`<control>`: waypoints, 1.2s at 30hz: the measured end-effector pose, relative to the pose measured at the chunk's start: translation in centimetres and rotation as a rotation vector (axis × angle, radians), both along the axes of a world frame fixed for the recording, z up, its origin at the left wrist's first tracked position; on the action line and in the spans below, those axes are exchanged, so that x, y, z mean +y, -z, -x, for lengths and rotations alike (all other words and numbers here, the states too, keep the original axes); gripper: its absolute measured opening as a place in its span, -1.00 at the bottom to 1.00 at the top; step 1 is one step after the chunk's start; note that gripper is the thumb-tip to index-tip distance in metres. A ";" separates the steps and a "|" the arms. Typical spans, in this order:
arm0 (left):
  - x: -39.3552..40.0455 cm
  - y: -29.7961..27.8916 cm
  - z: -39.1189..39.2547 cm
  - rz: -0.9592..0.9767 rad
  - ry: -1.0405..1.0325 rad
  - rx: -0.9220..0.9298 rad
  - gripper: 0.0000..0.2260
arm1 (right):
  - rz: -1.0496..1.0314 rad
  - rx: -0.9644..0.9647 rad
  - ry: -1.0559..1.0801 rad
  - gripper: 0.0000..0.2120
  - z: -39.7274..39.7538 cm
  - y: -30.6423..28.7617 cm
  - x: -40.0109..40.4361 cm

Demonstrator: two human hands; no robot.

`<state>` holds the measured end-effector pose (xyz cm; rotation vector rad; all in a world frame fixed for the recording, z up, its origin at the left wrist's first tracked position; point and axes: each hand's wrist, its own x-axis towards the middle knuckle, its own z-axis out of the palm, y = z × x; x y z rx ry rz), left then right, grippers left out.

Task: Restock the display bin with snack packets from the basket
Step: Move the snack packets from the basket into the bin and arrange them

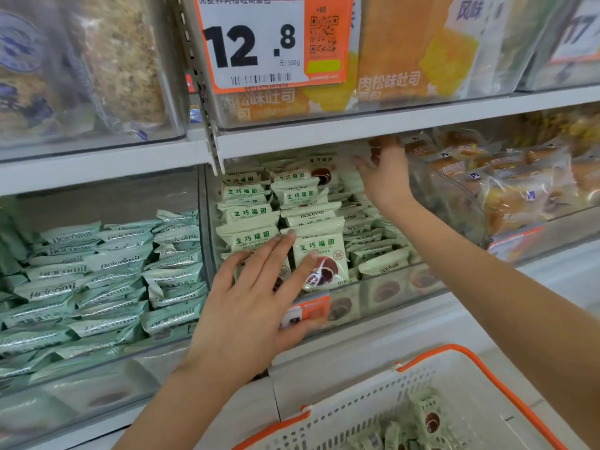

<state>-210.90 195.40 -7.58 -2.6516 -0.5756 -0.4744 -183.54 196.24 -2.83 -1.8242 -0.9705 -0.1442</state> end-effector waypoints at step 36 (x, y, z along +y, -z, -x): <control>-15.3 28.4 -6.3 0.932 0.118 0.664 -0.61 | 1.045 0.767 0.391 -0.28 8.8 38.7 -32.2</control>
